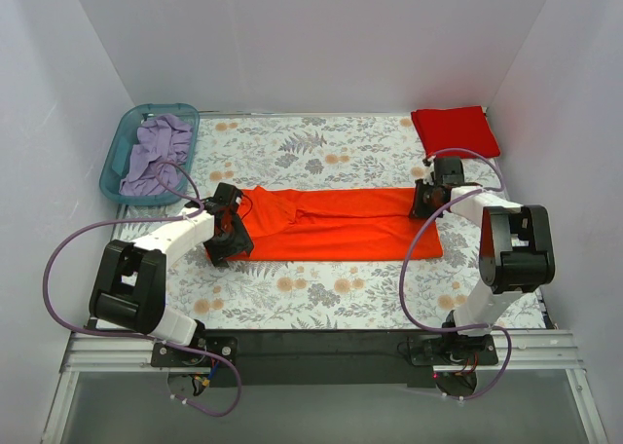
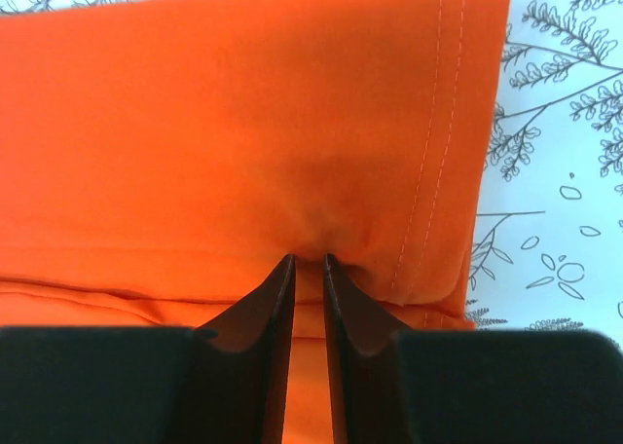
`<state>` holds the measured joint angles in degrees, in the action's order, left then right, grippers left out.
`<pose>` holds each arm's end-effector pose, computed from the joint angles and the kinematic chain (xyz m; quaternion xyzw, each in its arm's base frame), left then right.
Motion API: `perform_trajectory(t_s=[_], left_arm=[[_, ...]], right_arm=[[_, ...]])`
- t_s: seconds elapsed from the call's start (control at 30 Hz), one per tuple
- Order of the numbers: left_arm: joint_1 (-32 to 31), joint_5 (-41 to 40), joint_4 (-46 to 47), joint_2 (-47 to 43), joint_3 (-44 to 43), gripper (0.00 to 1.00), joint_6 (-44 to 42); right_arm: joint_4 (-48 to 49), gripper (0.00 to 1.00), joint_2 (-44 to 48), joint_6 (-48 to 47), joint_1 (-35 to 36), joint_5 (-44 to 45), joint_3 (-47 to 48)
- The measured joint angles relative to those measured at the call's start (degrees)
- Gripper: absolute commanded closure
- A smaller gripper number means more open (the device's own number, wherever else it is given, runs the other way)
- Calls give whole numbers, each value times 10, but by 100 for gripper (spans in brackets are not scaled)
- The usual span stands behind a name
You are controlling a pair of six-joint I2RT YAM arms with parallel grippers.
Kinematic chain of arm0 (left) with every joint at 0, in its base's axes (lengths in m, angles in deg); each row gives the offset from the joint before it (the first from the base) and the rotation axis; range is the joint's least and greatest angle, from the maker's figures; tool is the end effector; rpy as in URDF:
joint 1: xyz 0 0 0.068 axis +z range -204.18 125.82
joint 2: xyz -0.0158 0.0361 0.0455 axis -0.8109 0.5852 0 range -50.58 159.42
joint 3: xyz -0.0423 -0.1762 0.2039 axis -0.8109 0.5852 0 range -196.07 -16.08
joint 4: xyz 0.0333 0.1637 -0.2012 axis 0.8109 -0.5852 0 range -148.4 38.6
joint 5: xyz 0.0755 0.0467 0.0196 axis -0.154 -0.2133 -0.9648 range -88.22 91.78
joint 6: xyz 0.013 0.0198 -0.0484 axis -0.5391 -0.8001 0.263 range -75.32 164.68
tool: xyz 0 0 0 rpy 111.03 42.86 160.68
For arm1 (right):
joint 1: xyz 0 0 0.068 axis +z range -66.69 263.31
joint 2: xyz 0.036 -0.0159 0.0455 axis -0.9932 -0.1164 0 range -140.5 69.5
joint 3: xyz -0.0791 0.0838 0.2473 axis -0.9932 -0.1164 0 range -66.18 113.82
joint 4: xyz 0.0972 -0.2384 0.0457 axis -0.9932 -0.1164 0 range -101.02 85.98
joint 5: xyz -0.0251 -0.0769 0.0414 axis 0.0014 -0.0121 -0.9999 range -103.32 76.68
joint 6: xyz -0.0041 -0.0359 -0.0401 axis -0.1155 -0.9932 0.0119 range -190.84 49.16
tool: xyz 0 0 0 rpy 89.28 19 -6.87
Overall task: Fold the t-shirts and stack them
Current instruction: Fold the tshirt
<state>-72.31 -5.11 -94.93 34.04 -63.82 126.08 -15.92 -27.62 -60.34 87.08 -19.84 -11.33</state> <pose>0.2347 -0.0724 0.1695 -0.5260 0.8443 -0.0251 0.0997 0.3374 0.0262 0.1664 0.0383 0.9494 0.0918 0.2980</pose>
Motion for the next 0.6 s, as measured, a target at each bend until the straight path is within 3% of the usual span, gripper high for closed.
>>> perform_trajectory(t_s=[0.4, 0.6], left_arm=[[0, -2, -11, -13, -3, 42, 0], [4, -19, -9, -13, -63, 40, -15]], right_arm=[[-5, 76, 13, -6, -15, 0, -8], [-27, 75, 60, -2, -4, -35, 9]])
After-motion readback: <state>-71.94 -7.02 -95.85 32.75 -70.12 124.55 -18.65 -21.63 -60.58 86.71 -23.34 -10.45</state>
